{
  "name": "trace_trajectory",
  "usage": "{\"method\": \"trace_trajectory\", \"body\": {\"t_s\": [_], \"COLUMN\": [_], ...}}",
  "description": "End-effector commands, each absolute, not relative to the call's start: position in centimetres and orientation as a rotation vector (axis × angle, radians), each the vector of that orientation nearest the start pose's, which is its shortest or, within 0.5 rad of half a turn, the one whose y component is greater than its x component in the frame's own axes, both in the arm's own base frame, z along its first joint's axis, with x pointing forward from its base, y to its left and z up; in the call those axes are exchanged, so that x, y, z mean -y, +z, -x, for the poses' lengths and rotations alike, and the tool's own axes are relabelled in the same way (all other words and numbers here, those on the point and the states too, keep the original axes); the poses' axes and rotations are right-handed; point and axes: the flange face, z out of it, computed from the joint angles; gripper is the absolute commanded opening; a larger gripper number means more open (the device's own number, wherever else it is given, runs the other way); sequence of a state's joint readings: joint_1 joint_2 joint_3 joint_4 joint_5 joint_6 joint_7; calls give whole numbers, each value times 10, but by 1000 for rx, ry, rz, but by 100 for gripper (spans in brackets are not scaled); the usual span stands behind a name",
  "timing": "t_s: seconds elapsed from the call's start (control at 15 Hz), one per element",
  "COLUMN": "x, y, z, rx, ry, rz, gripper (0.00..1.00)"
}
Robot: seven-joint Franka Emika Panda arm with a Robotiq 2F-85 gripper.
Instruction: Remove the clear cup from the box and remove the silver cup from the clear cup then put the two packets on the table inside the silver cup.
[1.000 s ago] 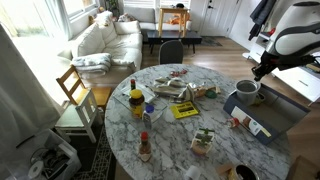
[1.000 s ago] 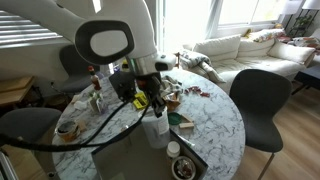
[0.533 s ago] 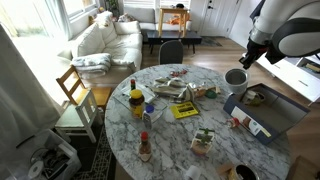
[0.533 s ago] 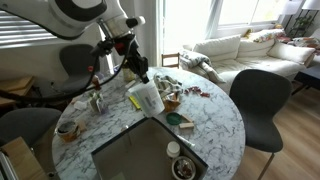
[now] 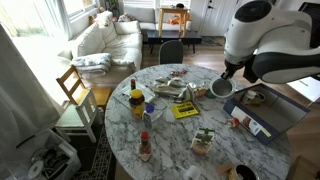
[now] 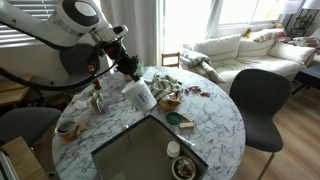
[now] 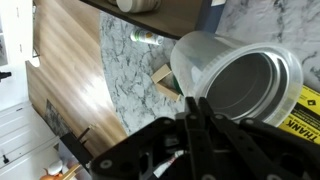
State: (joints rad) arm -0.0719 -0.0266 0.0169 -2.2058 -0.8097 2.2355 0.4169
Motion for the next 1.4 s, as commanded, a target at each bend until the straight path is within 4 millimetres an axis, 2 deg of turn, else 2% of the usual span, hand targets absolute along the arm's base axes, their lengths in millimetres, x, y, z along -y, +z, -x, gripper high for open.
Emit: {"method": "trace_trajectory", "body": {"t_s": [0.0, 0.07, 0.27, 0.4, 0.47, 0.53, 1.07, 1.33], "x": [30, 44, 29, 28, 29, 24, -49, -64], "y": [368, 386, 368, 367, 369, 368, 335, 304], "z": [-557, -540, -553, -556, -556, -555, -545, -544], "rx": [-37, -41, -45, -43, -42, -83, -389, -475], "ry": [240, 223, 219, 222, 225, 207, 120, 83], "rz": [-2495, -2492, -2504, -2504, -2504, -2443, -2026, -1807], "gripper": [1, 6, 6, 6, 1, 1, 1, 1]}}
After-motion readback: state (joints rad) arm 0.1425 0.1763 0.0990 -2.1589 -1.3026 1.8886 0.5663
